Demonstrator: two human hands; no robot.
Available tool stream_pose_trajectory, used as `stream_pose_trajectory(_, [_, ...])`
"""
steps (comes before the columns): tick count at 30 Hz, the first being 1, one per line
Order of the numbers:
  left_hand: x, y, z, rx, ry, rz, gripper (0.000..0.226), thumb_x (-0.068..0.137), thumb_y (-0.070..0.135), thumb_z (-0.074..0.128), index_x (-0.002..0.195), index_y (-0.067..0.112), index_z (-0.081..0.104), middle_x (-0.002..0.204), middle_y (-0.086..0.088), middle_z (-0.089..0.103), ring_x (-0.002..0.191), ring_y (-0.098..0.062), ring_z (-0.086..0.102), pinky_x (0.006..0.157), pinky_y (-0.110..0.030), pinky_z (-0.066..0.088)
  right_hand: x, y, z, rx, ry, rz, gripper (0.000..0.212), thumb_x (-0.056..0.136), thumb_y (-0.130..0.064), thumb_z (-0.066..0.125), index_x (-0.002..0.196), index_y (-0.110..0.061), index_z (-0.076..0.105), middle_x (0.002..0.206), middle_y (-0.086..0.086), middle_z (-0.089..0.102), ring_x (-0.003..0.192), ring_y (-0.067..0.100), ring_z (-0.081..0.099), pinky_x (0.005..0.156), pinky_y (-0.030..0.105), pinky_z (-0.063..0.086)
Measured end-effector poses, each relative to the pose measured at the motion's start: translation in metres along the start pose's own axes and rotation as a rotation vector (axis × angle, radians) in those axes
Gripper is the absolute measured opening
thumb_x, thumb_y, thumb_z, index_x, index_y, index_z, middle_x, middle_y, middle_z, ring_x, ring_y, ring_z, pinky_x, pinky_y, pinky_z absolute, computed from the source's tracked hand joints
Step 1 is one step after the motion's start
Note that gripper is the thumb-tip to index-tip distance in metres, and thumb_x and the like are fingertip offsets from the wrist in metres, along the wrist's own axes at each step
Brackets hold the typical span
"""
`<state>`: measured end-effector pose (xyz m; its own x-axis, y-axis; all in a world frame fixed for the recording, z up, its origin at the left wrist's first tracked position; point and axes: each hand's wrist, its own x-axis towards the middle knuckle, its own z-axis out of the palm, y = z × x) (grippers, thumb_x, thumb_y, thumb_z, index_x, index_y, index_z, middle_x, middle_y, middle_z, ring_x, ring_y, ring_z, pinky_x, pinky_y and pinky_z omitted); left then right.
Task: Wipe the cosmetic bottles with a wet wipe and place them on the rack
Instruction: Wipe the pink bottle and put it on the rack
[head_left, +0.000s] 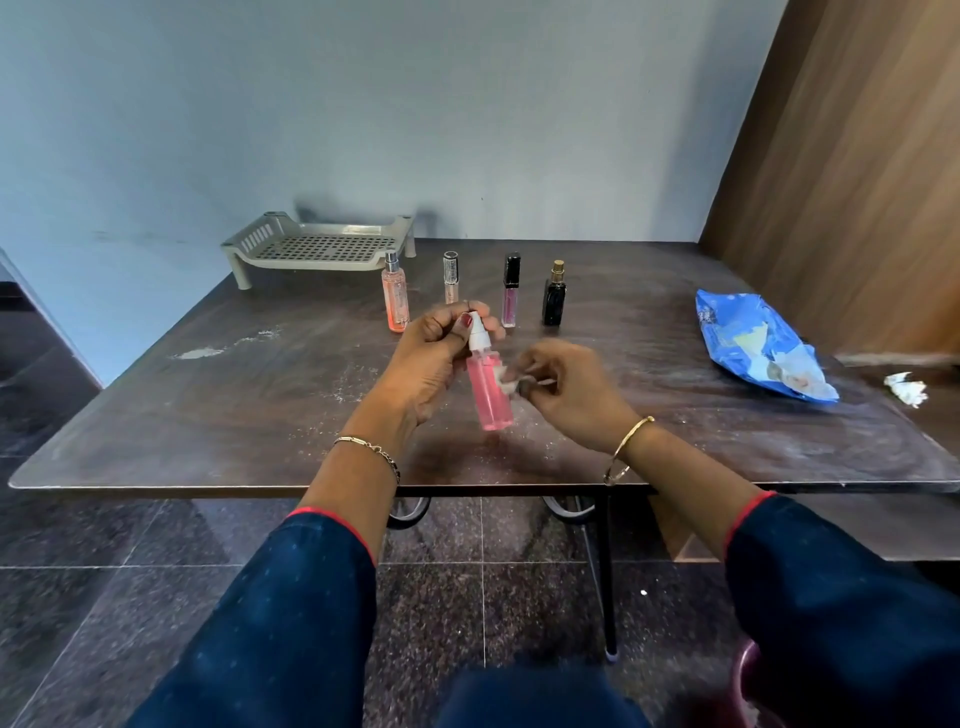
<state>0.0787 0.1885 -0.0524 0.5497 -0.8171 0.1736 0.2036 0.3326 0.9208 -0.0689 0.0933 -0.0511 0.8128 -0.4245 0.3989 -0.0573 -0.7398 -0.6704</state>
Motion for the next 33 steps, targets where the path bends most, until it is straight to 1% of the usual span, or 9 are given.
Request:
stream_pose_trajectory(2, [0.0, -0.001, 0.004, 0.001, 0.007, 0.003, 0.019, 0.095, 0.007, 0.048, 0.099, 0.01, 0.066, 0.086, -0.005, 0.074, 0.087, -0.017, 0.07, 0.07, -0.026, 0.057, 0.006, -0.004, 0.002, 0.056, 0.121, 0.036, 0.024, 0.08, 0.008, 0.063, 0.083, -0.015, 0.065, 0.098, 0.005, 0.066, 0.087, 0.017, 0.065, 0.082, 0.022, 0.054])
stream_pose_trajectory(4, [0.0, -0.001, 0.006, 0.003, 0.025, 0.02, 0.018, 0.095, 0.007, 0.048, 0.099, 0.009, 0.066, 0.085, -0.005, 0.073, 0.086, -0.018, 0.07, 0.069, -0.027, 0.057, 0.005, -0.008, 0.006, 0.041, 0.165, 0.021, 0.024, 0.08, 0.008, 0.062, 0.085, -0.015, 0.066, 0.101, 0.005, 0.065, 0.09, 0.015, 0.063, 0.083, 0.015, 0.05])
stream_pose_trajectory(6, [0.0, -0.001, 0.004, -0.015, 0.042, 0.041, 0.017, 0.096, 0.007, 0.048, 0.098, 0.009, 0.065, 0.082, -0.004, 0.073, 0.082, -0.017, 0.069, 0.07, -0.027, 0.058, -0.002, -0.01, 0.009, -0.014, 0.141, -0.009, 0.022, 0.079, 0.009, 0.063, 0.084, -0.011, 0.068, 0.098, 0.004, 0.065, 0.088, 0.013, 0.062, 0.079, 0.009, 0.048])
stream_pose_trajectory(14, [-0.003, 0.006, -0.003, -0.032, 0.113, 0.059, 0.016, 0.095, 0.007, 0.049, 0.096, 0.011, 0.064, 0.08, 0.0, 0.072, 0.079, -0.015, 0.069, 0.078, -0.031, 0.057, -0.022, -0.003, 0.008, -0.174, -0.074, -0.067, 0.021, 0.077, 0.009, 0.065, 0.084, -0.01, 0.072, 0.092, 0.003, 0.066, 0.083, 0.014, 0.063, 0.08, 0.026, 0.054])
stream_pose_trajectory(16, [-0.004, 0.007, -0.003, 0.018, 0.114, 0.053, 0.015, 0.094, 0.005, 0.05, 0.098, 0.009, 0.064, 0.082, -0.001, 0.073, 0.08, -0.015, 0.069, 0.081, -0.033, 0.056, -0.017, -0.001, 0.004, -0.181, -0.031, -0.007, 0.022, 0.078, 0.009, 0.064, 0.084, -0.01, 0.072, 0.091, 0.004, 0.064, 0.081, 0.015, 0.063, 0.08, 0.027, 0.053])
stream_pose_trajectory(20, [-0.004, 0.008, 0.005, 0.163, 0.137, 0.053, 0.013, 0.09, 0.005, 0.058, 0.093, 0.013, 0.068, 0.081, 0.001, 0.073, 0.078, -0.01, 0.067, 0.081, -0.033, 0.056, -0.005, -0.007, 0.003, -0.095, 0.18, 0.049, 0.024, 0.079, 0.007, 0.06, 0.083, -0.015, 0.068, 0.092, -0.001, 0.059, 0.082, 0.013, 0.059, 0.076, 0.011, 0.047])
stream_pose_trajectory(23, [-0.003, 0.009, 0.011, 0.246, 0.171, 0.063, 0.011, 0.086, 0.005, 0.065, 0.088, 0.016, 0.069, 0.078, -0.001, 0.068, 0.073, -0.011, 0.065, 0.075, -0.029, 0.058, -0.002, -0.012, 0.008, -0.146, 0.213, -0.022, 0.019, 0.08, 0.003, 0.062, 0.09, -0.013, 0.07, 0.097, -0.003, 0.06, 0.084, 0.009, 0.056, 0.071, 0.003, 0.04])
stream_pose_trajectory(27, [-0.001, 0.011, 0.015, 0.298, 0.238, 0.073, 0.008, 0.082, 0.006, 0.07, 0.085, 0.013, 0.069, 0.075, -0.003, 0.068, 0.067, -0.01, 0.065, 0.065, -0.023, 0.057, -0.01, -0.008, 0.015, -0.249, 0.158, -0.106, 0.018, 0.081, 0.002, 0.064, 0.092, -0.01, 0.072, 0.101, 0.002, 0.062, 0.088, 0.015, 0.059, 0.078, 0.022, 0.051])
stream_pose_trajectory(33, [-0.001, 0.015, 0.022, 0.387, 0.327, 0.094, 0.022, 0.074, 0.006, 0.078, 0.091, -0.004, 0.068, 0.086, -0.016, 0.071, 0.08, -0.025, 0.068, 0.081, -0.041, 0.058, -0.024, -0.002, 0.014, -0.383, -0.075, -0.249, 0.016, 0.082, 0.001, 0.062, 0.094, -0.004, 0.073, 0.101, 0.01, 0.063, 0.088, 0.027, 0.062, 0.077, 0.037, 0.052])
